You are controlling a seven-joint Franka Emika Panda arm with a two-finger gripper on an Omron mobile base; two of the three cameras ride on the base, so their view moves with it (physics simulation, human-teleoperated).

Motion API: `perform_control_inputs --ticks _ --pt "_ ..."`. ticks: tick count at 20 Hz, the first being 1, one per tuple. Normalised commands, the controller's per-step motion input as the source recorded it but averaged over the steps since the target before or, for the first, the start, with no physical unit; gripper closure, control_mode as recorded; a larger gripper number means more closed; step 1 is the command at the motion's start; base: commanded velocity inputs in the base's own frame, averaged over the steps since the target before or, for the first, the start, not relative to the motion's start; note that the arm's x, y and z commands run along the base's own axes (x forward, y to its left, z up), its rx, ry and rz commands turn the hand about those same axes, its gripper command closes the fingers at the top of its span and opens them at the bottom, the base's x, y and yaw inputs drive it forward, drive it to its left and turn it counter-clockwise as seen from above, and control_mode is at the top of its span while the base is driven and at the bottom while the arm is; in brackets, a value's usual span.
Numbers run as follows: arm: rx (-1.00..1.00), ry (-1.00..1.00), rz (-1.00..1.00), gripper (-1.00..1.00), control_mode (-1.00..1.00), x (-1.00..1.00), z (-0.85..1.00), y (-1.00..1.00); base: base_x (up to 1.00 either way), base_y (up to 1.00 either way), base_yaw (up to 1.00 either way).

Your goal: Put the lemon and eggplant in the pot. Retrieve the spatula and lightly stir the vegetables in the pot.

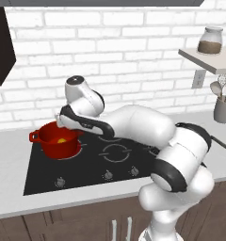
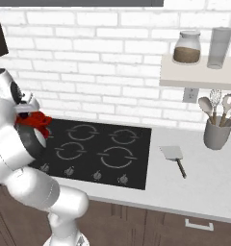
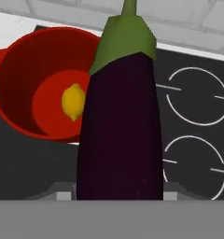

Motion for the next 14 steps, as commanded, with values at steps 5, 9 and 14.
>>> perform_control_inputs --ticks 5,9,14 --pt "0.03 0.06 0.0 1.0 -1.0 0.53 -0.21 0.33 0.0 0.0 0.0" --pt "0.01 0.08 0.0 1.0 -1.0 0.53 -0.39 0.29 0.0 0.0 0.0" --pt "0.01 0.09 0.0 1.0 -1.0 0.41 -0.46 0.33 0.0 0.0 0.0"
